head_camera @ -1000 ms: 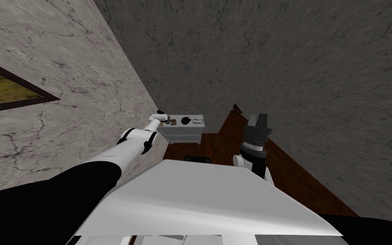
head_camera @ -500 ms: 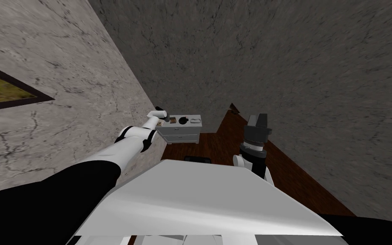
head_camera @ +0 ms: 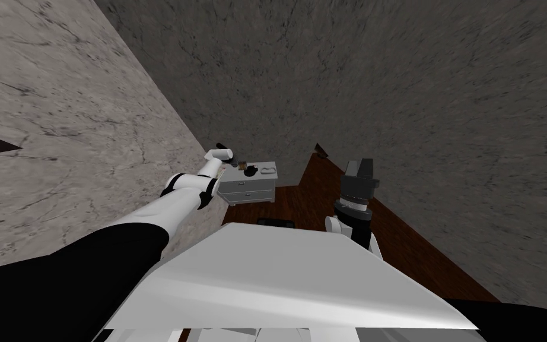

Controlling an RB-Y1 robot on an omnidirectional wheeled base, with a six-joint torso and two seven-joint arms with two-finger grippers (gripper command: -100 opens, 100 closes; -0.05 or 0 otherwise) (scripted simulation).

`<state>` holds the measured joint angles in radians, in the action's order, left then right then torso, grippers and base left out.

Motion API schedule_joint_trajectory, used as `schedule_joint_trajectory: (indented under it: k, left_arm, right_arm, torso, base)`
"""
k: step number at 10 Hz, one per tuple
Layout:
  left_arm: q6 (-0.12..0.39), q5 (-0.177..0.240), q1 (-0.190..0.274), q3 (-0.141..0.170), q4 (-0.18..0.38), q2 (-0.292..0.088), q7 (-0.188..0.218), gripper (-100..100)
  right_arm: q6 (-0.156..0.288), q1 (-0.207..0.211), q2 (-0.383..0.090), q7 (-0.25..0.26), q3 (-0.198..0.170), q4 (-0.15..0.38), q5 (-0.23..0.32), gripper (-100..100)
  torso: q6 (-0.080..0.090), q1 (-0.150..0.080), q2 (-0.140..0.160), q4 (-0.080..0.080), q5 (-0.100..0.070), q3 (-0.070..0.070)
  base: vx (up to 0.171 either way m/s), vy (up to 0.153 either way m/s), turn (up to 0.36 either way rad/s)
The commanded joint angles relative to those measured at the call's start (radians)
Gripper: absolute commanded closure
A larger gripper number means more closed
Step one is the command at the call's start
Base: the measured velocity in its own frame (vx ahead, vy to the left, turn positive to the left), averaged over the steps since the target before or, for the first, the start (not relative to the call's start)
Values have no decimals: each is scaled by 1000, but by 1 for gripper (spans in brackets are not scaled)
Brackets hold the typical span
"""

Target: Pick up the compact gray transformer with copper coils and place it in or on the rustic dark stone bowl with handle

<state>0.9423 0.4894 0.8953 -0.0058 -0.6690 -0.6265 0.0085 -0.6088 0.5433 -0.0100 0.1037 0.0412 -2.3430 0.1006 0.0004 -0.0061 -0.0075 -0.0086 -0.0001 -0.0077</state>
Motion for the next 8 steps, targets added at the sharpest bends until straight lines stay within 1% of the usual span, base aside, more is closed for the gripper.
schedule_joint_trajectory:
  k: [1, 2, 4, 5, 6, 8]
  left_arm:
    - [39, 9, 20, 13, -13, 3, 2, 100]
    - [39, 9, 20, 13, -13, 3, 2, 100]
    - [66, 16, 31, 21, -24, 5, 5, 100]
    - [49, 15, 36, 18, -4, 5, -2, 100]
    - [52, 16, 37, 19, -6, 5, -1, -100]
    - [52, 16, 37, 19, -6, 5, -1, -100]
  right_arm:
    - [0, 0, 0, 0, 0, 0, 0, 0]
    - [0, 0, 0, 0, 0, 0, 0, 0]
    - [0, 0, 0, 0, 0, 0, 0, 0]
    - [0, 0, 0, 0, 0, 0, 0, 0]
    - [0, 0, 0, 0, 0, 0, 0, 0]
    - [0, 0, 0, 0, 0, 0, 0, 0]
  torso:
    - [0, 0, 0, 0, 0, 0]
    - [1, 0, -1, 0, 0, 0]
    - [-2, 1, 2, 0, 0, 1]
    - [-1, 2, 3, 1, 0, 2]
    - [-2, 2, 5, 1, 0, 3]
    - [-3, 3, 7, 1, 1, 4]
  base:
    - [77, -9, -168]
    - [65, 0, -81]
    - [45, -3, -51]
    - [24, 2, -24]
    - [5, -1, 0]
    - [0, 0, 0]
